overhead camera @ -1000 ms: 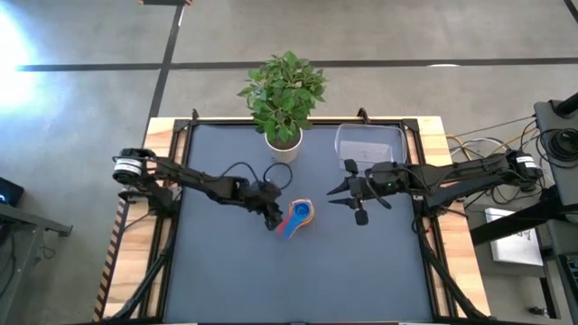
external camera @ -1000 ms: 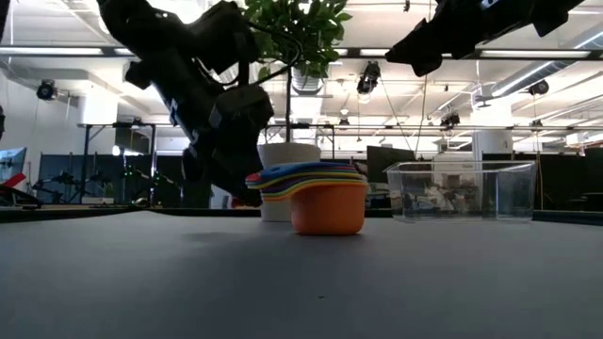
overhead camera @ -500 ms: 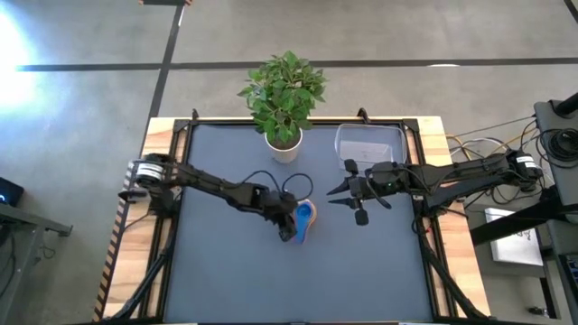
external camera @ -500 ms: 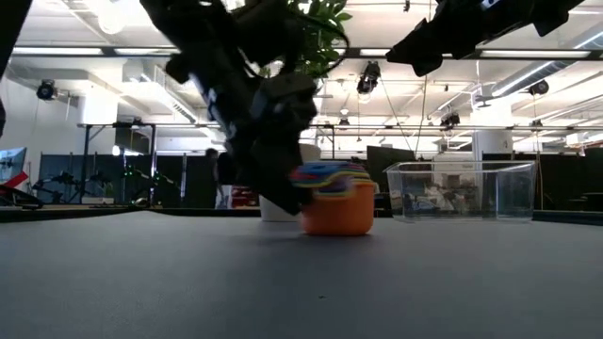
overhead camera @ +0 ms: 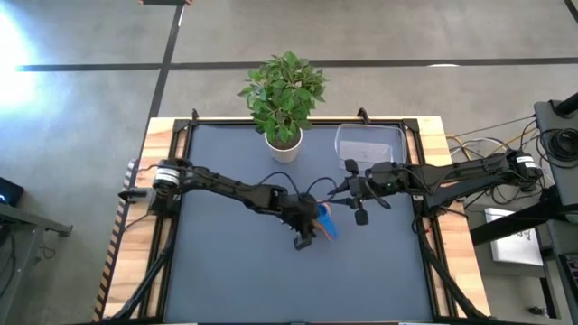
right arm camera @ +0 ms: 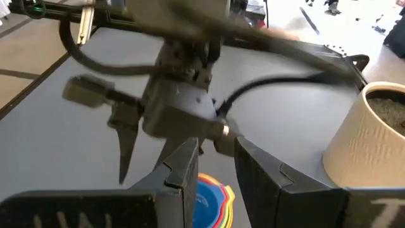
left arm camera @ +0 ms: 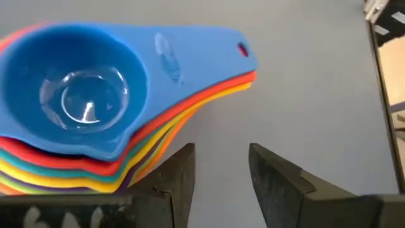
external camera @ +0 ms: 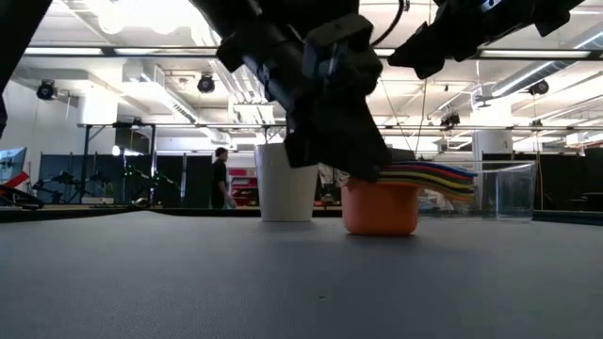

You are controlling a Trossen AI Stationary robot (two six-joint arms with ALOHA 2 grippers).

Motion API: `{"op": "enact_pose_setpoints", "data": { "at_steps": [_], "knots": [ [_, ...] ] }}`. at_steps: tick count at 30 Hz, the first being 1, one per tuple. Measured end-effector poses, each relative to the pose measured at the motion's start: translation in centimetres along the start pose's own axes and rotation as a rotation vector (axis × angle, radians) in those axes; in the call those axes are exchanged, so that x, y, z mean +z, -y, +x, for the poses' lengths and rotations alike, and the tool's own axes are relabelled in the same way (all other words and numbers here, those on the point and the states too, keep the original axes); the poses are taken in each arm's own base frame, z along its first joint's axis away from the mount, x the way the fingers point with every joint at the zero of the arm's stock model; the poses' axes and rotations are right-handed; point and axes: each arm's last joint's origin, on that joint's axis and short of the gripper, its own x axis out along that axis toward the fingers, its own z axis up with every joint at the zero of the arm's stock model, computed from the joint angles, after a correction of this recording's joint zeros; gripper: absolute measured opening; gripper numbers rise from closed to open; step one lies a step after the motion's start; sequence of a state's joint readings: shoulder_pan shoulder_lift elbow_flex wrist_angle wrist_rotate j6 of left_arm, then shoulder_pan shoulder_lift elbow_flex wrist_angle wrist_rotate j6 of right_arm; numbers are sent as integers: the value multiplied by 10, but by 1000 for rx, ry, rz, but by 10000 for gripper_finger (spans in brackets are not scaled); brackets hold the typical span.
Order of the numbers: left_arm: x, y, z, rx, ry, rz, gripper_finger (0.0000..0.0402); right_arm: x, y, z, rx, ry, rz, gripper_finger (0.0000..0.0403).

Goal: Nest measuring cups in basket
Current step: Put the nest measuring cups into the transparent bin

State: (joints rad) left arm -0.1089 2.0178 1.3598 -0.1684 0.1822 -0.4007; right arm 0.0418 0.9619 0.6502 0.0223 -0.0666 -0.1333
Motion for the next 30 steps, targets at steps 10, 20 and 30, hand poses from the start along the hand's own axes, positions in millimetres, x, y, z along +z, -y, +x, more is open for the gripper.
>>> {"op": "enact_pose_setpoints", "data": {
  "at_steps": [10, 20, 30],
  "knots": [
    [-25, 0, -62, 136, 114, 30, 129, -6, -1, 0, -5, -64, 119, 91],
    [-90, -17, -126, 21, 671, 183, 129, -11, -7, 0, 0, -123, 265, 91],
    [-123, -30, -151, 98, 926, 335, 129, 12, -7, -3, -153, -200, 380, 80]
  ]
}}
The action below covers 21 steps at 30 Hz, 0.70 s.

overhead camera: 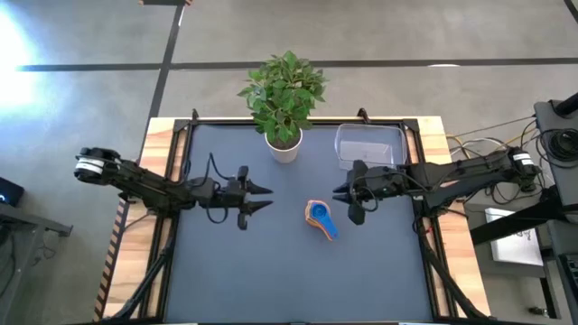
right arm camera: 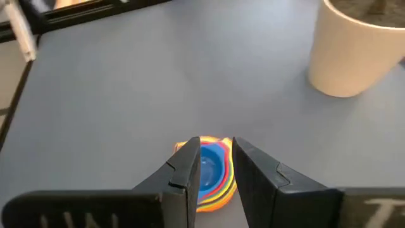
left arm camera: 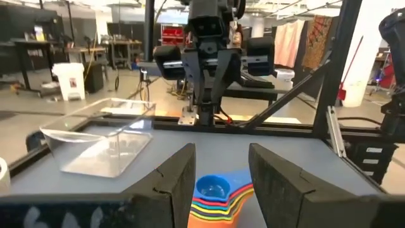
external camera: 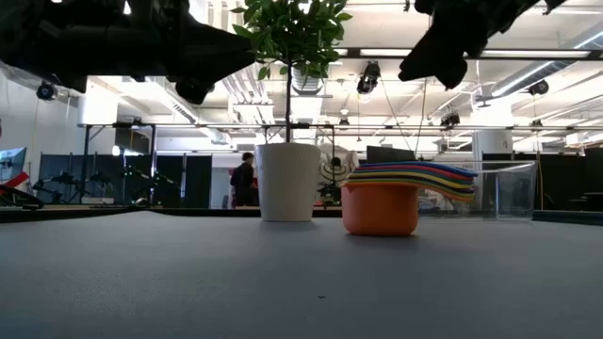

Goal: Nest measuring cups in basket
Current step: Put the nest measuring cups into the transparent bin

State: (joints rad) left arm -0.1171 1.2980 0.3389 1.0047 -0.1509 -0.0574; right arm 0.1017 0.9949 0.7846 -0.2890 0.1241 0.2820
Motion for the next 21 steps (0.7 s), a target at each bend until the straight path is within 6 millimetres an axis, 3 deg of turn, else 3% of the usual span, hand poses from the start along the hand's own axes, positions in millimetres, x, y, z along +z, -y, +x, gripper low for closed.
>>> {"op": "enact_pose_setpoints", "data": {
  "at_steps": [3, 10, 16, 21],
  "knots": [
    [-1, -2, -2, 7, 4, 22, 129, 4, -3, 6, -13, -13, 41, 73],
    [-3, -4, -3, 7, -13, 24, 129, -8, -10, 37, 89, -207, 161, 78],
    [-2, -4, -1, -15, -14, 25, 129, -11, -19, 70, 92, -409, 188, 153],
    [2, -4, 1, -15, -8, 49, 130, 15, -23, 81, -34, -560, 78, 228]
  ]
}}
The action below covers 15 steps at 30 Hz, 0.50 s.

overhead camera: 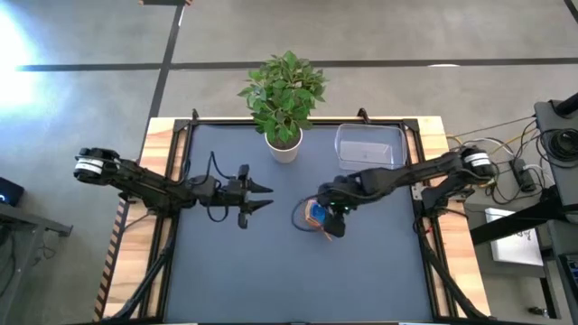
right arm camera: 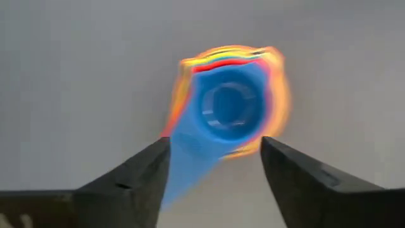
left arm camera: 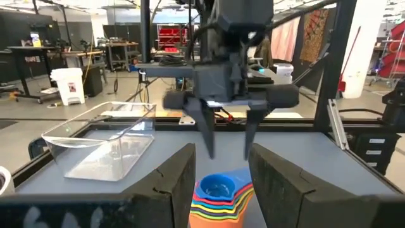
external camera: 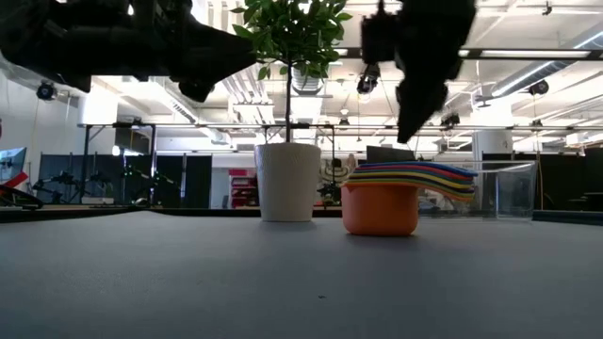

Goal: Nest measuring cups in basket
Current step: Put the nest measuring cups into the transparent bin

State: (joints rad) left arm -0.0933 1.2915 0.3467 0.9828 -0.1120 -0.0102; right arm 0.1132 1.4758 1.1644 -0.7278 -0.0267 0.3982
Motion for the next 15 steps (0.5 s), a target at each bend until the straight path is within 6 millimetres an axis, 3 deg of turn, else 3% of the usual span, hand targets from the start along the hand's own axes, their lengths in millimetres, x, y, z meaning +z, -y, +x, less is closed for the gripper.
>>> {"op": "enact_pose_setpoints", "data": {
  "at_steps": [5, 15],
  "knots": [
    [1, 1, 2, -22, -13, 3, 130, 19, -8, -8, -148, -78, -5, 280],
    [-3, 1, 3, -43, -68, -1, 130, 1, -14, 19, -234, -165, 218, 333]
  ]
}}
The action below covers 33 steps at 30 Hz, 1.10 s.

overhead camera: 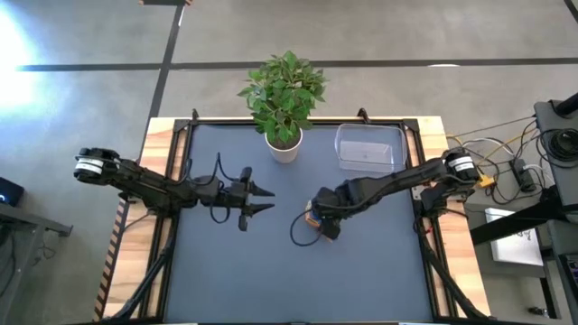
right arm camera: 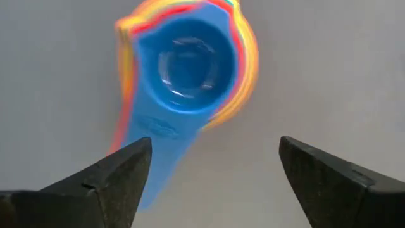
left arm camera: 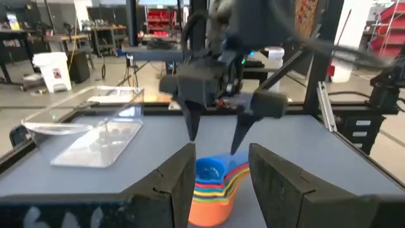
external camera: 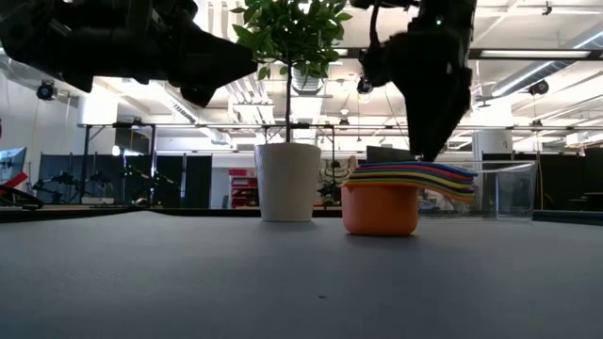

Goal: Nest measuring cups in basket
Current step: Put the nest measuring cups into the transparent bin

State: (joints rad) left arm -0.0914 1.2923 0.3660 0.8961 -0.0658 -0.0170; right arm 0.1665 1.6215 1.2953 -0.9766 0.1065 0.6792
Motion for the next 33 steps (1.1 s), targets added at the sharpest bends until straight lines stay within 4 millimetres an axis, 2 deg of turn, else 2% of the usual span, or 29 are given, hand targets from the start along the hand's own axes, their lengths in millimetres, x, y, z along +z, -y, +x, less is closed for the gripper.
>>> {"op": "enact_pose_setpoints", "data": {
  "at_steps": [8, 16, 25, 33],
  "knots": [
    [-3, 0, 0, 1, -33, -10, 130, -6, -14, -9, 32, 120, 86, 358],
    [-4, 1, 0, -29, -42, -25, 130, -16, -21, 11, -8, 116, 154, 359],
    [-5, 1, 0, -29, -47, -24, 130, -21, -30, 21, 26, 134, 161, 359],
    [-5, 1, 0, -29, -48, -25, 130, -31, -23, 37, -1, 109, 167, 359]
  ]
}}
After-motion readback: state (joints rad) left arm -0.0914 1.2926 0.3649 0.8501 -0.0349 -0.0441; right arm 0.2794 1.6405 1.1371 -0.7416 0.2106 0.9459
